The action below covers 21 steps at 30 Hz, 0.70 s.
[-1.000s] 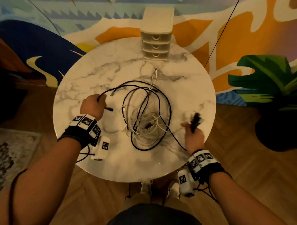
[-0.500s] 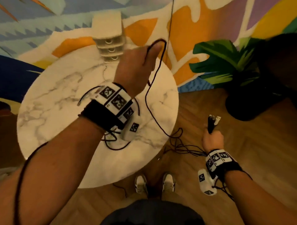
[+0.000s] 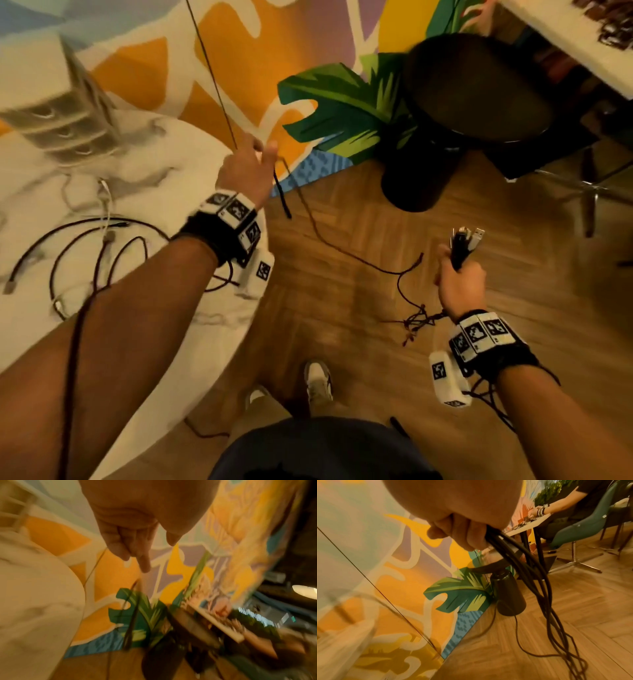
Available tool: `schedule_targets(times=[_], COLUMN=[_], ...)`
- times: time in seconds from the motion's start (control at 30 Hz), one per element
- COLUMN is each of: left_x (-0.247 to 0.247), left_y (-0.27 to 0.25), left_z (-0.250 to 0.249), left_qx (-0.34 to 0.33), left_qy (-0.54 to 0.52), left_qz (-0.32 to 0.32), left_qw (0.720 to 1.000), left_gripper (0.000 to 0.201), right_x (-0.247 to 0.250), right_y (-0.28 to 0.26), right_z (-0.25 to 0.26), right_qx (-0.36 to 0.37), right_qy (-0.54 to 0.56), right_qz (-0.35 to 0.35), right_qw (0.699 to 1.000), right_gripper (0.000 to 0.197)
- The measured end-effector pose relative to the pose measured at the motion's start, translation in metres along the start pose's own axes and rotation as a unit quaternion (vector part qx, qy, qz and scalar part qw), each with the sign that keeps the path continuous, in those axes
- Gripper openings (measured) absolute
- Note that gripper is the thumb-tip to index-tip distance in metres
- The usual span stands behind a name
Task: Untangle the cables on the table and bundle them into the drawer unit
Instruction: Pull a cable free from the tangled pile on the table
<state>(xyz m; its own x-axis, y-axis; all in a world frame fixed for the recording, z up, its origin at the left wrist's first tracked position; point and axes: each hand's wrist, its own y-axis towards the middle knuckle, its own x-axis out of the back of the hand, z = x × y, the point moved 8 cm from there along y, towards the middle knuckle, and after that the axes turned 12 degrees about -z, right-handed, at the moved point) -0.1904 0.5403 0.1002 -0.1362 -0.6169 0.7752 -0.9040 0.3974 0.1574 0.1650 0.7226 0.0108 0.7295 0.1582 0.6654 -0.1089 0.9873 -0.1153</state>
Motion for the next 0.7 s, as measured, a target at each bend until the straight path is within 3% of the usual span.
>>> schedule_targets(times=[0.07, 0.13, 0.23, 0.3, 0.4, 0.47, 0.57, 0.63, 0.7], left_x=[-0.044, -0.085, -0.119, -0.130, -0.125, -0.123, -0.114, -0.091, -0.071], left_y=[-0.032, -0.077, -0.149, -0.182, -0.195, -0.188, -0.176, -0.160, -0.141], left_z=[-0.004, -0.036, -0.098, -0.133, -0.171, -0.182, -0.187, -0.186, -0.183], left_qx=[-0.001, -0.076, -0.208, -0.243, -0.208, -0.182, -0.098, -0.011, 0.051], left_qy=[0.018, -0.012, -0.091, -0.128, -0.234, -0.250, -0.270, -0.374, -0.441], left_qz=[0.091, 0.210, 0.340, 0.393, 0.427, 0.428, 0.443, 0.424, 0.406], left_qw=[0.996, 0.975, 0.912, 0.877, 0.849, 0.849, 0.849, 0.825, 0.798], left_gripper=[0.042, 0.045, 0.054, 0.054, 0.043, 0.043, 0.017, 0.027, 0.035], right_x=[0.012, 0.016, 0.020, 0.025, 0.032, 0.036, 0.044, 0.033, 0.007], right_y=[-0.002, -0.004, -0.009, -0.014, -0.024, -0.033, -0.034, -0.031, -0.042], right_z=[0.010, 0.021, 0.044, 0.067, 0.109, 0.137, 0.171, 0.177, 0.170], right_qx=[0.030, 0.060, 0.086, 0.106, 0.150, 0.191, 0.233, 0.217, 0.189], right_qy=[0.036, 0.061, 0.091, 0.133, 0.171, 0.193, 0.243, 0.284, 0.289], right_qz=[0.017, 0.053, 0.095, 0.109, 0.124, 0.146, 0.156, 0.214, 0.334], right_qw=[0.999, 0.995, 0.988, 0.979, 0.966, 0.951, 0.929, 0.909, 0.877], right_gripper=[0.055, 0.056, 0.061, 0.060, 0.050, 0.042, 0.039, 0.028, 0.029])
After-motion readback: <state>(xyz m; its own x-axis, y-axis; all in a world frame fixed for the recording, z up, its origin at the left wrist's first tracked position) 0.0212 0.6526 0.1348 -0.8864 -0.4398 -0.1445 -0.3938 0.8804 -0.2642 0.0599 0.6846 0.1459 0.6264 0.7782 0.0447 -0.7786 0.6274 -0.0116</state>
